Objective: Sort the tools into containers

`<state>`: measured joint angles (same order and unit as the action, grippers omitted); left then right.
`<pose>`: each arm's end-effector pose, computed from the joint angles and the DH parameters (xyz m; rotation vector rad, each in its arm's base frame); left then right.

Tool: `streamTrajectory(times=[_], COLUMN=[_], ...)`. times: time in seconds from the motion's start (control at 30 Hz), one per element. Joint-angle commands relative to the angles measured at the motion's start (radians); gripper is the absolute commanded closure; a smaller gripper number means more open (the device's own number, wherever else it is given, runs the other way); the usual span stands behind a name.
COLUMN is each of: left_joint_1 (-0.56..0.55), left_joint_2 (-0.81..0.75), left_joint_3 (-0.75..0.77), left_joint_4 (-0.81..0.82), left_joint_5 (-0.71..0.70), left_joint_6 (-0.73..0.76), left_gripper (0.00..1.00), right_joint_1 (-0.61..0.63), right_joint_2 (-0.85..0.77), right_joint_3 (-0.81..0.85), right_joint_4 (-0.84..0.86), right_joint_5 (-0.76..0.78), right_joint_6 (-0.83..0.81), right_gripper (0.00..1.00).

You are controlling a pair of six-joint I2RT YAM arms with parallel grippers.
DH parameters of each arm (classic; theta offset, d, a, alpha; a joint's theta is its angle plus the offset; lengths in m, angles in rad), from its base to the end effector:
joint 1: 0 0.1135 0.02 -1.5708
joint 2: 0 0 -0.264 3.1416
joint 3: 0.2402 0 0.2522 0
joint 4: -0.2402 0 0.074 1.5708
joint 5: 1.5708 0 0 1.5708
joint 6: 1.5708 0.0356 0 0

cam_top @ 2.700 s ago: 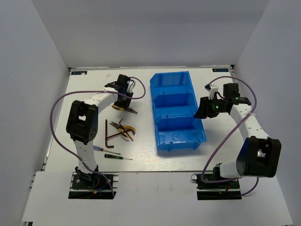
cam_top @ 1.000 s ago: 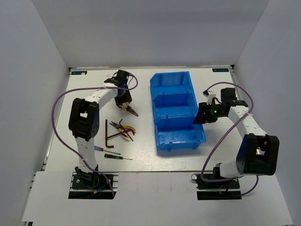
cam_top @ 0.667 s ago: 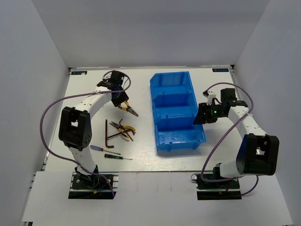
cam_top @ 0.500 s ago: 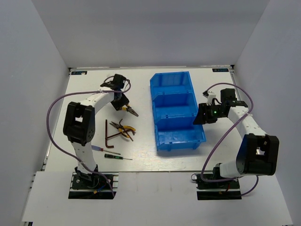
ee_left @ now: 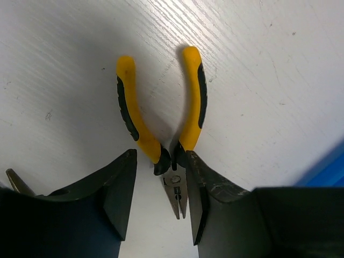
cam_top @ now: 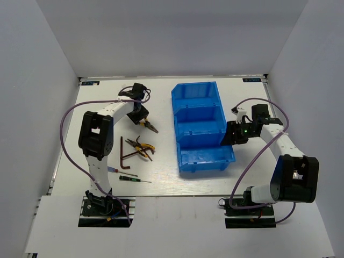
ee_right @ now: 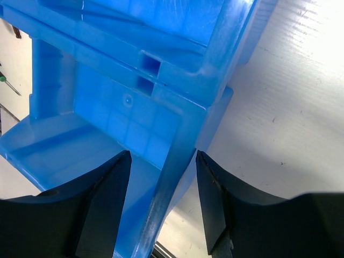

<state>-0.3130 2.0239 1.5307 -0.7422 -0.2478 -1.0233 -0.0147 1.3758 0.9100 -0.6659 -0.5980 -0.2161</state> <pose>0.3980 -0.1196 0.1853 -1.0021 2.5368 -0.0194 0.2589 0.0162 0.2225 -0.4313 2.5223 0.7161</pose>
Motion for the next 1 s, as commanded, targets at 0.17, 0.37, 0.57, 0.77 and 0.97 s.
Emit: streamTrajectory(times=[0.17,0.37,0.57,0.77,0.97], left_joint_1=[0.015,0.025,0.034,0.034,0.025], left_joint_2=[-0.02,-0.014,0.058,0.105,0.069], left_joint_3=[-0.052,-0.076,0.005,-0.004,-0.049], left_joint_4=[-0.011,-0.011,-0.045,-0.069,0.018], left_joint_5=[-0.025,-0.025,-0.034,-0.045,-0.033], left_joint_6=[-0.024,-0.024,-0.024,-0.014,0.034], left_gripper=[0.48,0.48,0.49,0.56,1.0], right_joint_1=[-0.004,-0.004,-0.007,-0.007,-0.008], right_joint_2=[-0.011,0.008,0.0,-0.009,-0.011], right_joint_3=[-0.005,0.007,0.01,0.004,0.001], right_joint_4=[-0.001,0.0,-0.017,-0.017,-0.02], right_joint_5=[0.001,-0.008,-0.002,-0.002,-0.006], right_joint_6=[-0.002,0.003,-0.003,0.0,-0.008], right_gripper=[0.42,0.42,0.42,0.42,0.42])
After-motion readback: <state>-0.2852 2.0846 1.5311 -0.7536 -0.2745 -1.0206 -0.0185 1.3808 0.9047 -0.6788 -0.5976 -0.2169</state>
